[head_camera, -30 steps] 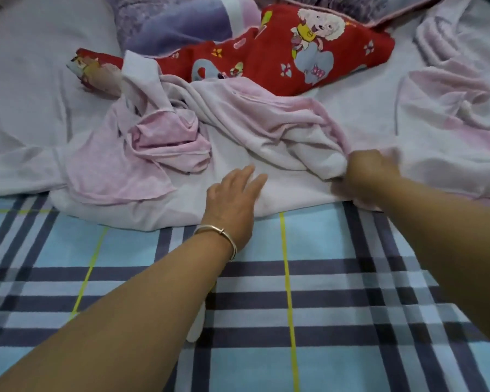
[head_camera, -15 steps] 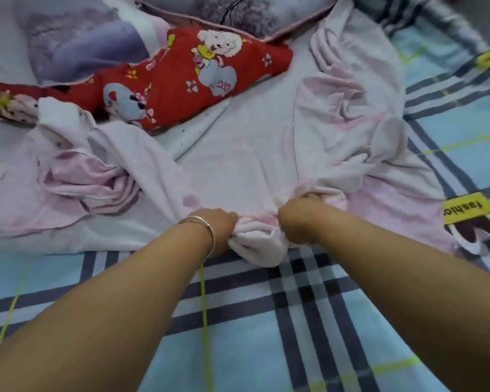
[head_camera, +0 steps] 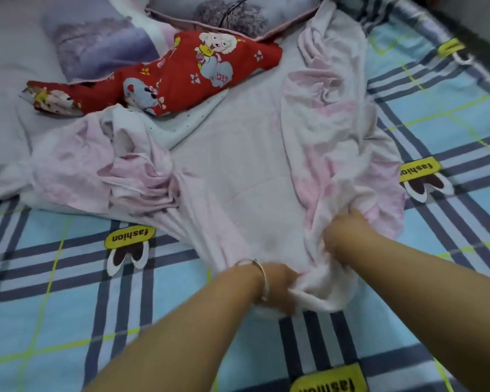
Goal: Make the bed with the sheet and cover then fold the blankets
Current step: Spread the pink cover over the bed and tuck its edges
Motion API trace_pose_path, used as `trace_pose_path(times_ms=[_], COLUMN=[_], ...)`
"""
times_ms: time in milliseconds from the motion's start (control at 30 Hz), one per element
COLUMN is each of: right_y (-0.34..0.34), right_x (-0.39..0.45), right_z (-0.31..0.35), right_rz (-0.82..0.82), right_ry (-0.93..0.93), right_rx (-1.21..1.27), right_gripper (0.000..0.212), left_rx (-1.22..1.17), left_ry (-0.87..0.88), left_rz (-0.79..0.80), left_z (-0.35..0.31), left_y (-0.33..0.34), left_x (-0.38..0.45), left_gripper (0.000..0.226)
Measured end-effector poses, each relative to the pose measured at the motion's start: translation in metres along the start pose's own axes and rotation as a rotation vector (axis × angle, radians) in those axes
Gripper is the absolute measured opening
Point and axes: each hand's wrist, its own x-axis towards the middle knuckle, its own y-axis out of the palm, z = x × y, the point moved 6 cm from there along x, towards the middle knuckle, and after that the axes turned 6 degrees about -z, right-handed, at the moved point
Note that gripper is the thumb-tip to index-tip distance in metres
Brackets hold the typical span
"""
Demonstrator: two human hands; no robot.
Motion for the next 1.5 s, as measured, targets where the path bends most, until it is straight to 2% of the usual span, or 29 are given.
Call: trace_pose_path(times_ms=[100, 200, 233, 333, 400, 467, 533, 600, 633, 667, 733, 833, 867, 900, 967, 1000, 1067, 1100, 1200, 1300, 1333, 1400, 1467, 1500], right_y=[0.010, 0.007, 0.005, -0.019, -0.033, -0.048, -0.054, -0.049, -0.041, -0.034, -0.019, -0.010, -0.014, -0.021, -0.050, -0.069, -0.111, -0.126, -0.146, -0.155, -0.157, -0.162, -0.168, -0.169], right_x=[-0.024, -0.050, -0.056, -0.055, -0.052, -0.055, -0.061, -0.069, -0.070, -0.075, -0.080, -0.075, -0.071, -0.066, -0.046, -0.033, -0.014, -0.011, -0.014, -0.015, -0.015, -0.011, -0.009, -0.012], right_z=[0.000, 0.019, 0.035, 0.070, 0.092, 0.125, 0.155, 0.183, 0.195, 0.201, 0.208, 0.205, 0.202, 0.197, 0.189, 0.181, 0.175, 0.182, 0.219, 0.253, 0.259, 0.272, 0.279, 0.290], right_rz=[0.109, 0.166, 0.146, -0.106, -0.235, -0.281, -0.265, -0.134, -0.020, 0.090, 0.294, 0.408, 0.451, 0.485, 0.378, 0.216, -0.123, -0.196, -0.100, -0.189, -0.235, -0.272, -0.336, -0.315], right_ry=[0.003, -0.044, -0.071, -0.060, -0.032, -0.038, -0.107, -0.193, -0.249, -0.274, -0.297, -0.393, -0.414, -0.386, -0.313, -0.260, -0.217, -0.243, -0.310, -0.376, -0.371, -0.352, -0.360, -0.418], right_rx=[-0.049, 0.063, 0.137, 0.502, 0.833, 1.028, 0.938, 0.779, 0.667, 0.604, 0.516, 0.422, 0.468, 0.621, 0.968, 1.087, 1.199, 1.232, 1.352, 1.201, 1.169, 1.139, 1.008, 0.955], right_gripper=[0.055, 0.052, 0.050, 0.036, 0.043, 0.050, 0.012, 0.028, 0.019, 0.012, 0.032, 0.043, 0.042, 0.037, 0.022, 0.020, 0.030, 0.039, 0.074, 0.078, 0.080, 0.075, 0.052, 0.041], left_rx=[-0.079, -0.086, -0.110, -0.115, -0.004, 0.108, 0.162, 0.274, 0.349, 0.430, 0.563, 0.698, 0.678, 0.613, 0.387, 0.263, 0.070, 0.029, -0.073, -0.340, -0.457, -0.528, -0.515, -0.562], left_ry=[0.040, 0.086, 0.110, 0.054, -0.062, -0.181, -0.250, -0.244, -0.235, -0.228, -0.222, -0.210, -0.225, -0.229, -0.192, -0.146, -0.075, -0.047, 0.016, -0.023, -0.078, -0.157, -0.205, -0.248], left_rz=[0.086, 0.089, 0.029, -0.301, -0.485, -0.554, -0.604, -0.653, -0.648, -0.619, -0.541, -0.406, -0.344, -0.286, -0.156, -0.076, 0.101, 0.183, 0.292, 0.313, 0.254, -0.031, -0.460, -0.710], left_z=[-0.032, -0.040, -0.034, 0.007, 0.047, 0.092, 0.121, 0.137, 0.141, 0.144, 0.152, 0.162, 0.166, 0.167, 0.167, 0.161, 0.148, 0.140, 0.133, 0.153, 0.165, 0.198, 0.234, 0.254], left_y=[0.053, 0.065, 0.060, 0.019, -0.004, -0.012, -0.013, -0.015, -0.016, -0.017, -0.019, -0.022, -0.019, -0.014, 0.005, 0.021, 0.058, 0.073, 0.091, 0.076, 0.065, 0.031, -0.011, -0.030], left_x=[-0.016, -0.022, -0.028, -0.038, -0.054, -0.074, -0.093, -0.107, -0.110, -0.110, -0.105, -0.093, -0.092, -0.092, -0.095, -0.097, -0.105, -0.108, -0.109, -0.111, -0.111, -0.119, -0.133, -0.145], left_gripper=[0.044, 0.046, 0.042, 0.040, 0.043, 0.049, 0.060, 0.080, 0.087, 0.090, 0.084, 0.054, 0.045, 0.039, 0.034, 0.036, 0.039, 0.039, 0.034, 0.036, 0.038, 0.039, 0.026, 0.022])
